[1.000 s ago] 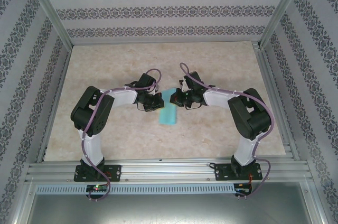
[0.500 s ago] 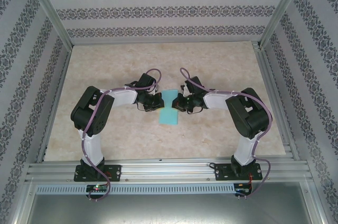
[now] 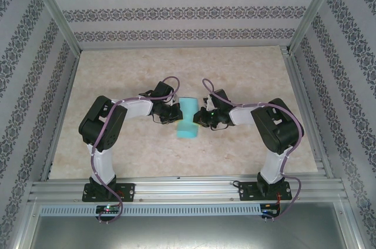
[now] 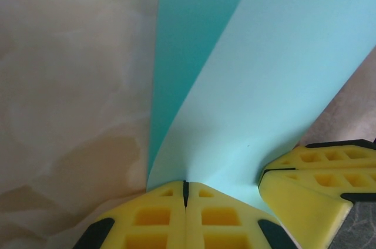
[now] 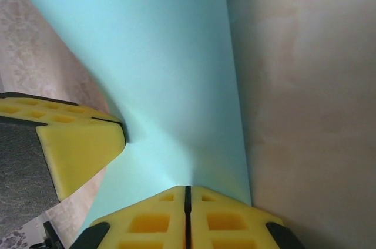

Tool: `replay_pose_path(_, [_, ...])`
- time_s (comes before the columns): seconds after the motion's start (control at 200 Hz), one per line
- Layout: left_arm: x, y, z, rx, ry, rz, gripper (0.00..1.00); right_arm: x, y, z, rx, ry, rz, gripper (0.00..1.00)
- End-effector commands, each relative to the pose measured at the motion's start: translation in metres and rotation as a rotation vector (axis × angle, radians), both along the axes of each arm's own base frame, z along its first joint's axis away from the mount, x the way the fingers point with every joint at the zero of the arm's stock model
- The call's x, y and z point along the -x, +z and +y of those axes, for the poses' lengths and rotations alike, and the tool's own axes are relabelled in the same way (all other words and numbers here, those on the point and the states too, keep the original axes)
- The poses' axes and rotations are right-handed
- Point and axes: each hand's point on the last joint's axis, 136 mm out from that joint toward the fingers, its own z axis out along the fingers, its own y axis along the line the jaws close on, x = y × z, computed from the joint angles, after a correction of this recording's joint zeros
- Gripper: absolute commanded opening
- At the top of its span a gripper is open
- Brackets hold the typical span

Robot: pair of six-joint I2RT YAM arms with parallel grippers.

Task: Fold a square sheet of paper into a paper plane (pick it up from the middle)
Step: Fold the square sheet of paper in half at the center of the table.

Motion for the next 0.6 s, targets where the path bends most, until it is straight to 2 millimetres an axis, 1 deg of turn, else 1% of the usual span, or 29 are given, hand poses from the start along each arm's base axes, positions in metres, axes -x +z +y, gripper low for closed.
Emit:
replay_pose_path(0.0, [0.021,-0.031,0.009,-0.095,-0.023,0.083,0.0,0.004,0.005,-0.005,0.005,0.009,-0.028,0.11])
replay_pose_path(0.055, [0.021,-0.031,0.009,-0.096,-0.022,0.084,0.0,0.001,0.019,0.001,-0.023,0.025,-0.058,0.11])
replay_pose_path(0.125, [0.021,-0.03,0.009,-0.097,-0.024,0.083,0.0,0.002,0.03,0.006,-0.043,0.042,-0.083,0.11])
replay_pose_path(0.22, [0.02,-0.03,0.009,-0.096,-0.023,0.083,0.0,0.006,0.029,0.009,-0.066,0.045,-0.081,0.1])
replay_pose_path(0.305, [0.02,-0.029,0.009,-0.096,-0.024,0.081,0.0,0.01,0.022,0.009,-0.082,0.042,-0.062,0.1])
replay_pose_path(0.42, [0.02,-0.03,0.008,-0.096,-0.026,0.082,0.0,0.015,0.008,0.009,-0.08,0.035,-0.032,0.09])
replay_pose_path(0.595, [0.02,-0.03,0.009,-0.098,-0.028,0.084,0.0,0.025,-0.017,0.0,-0.037,0.022,0.007,0.09])
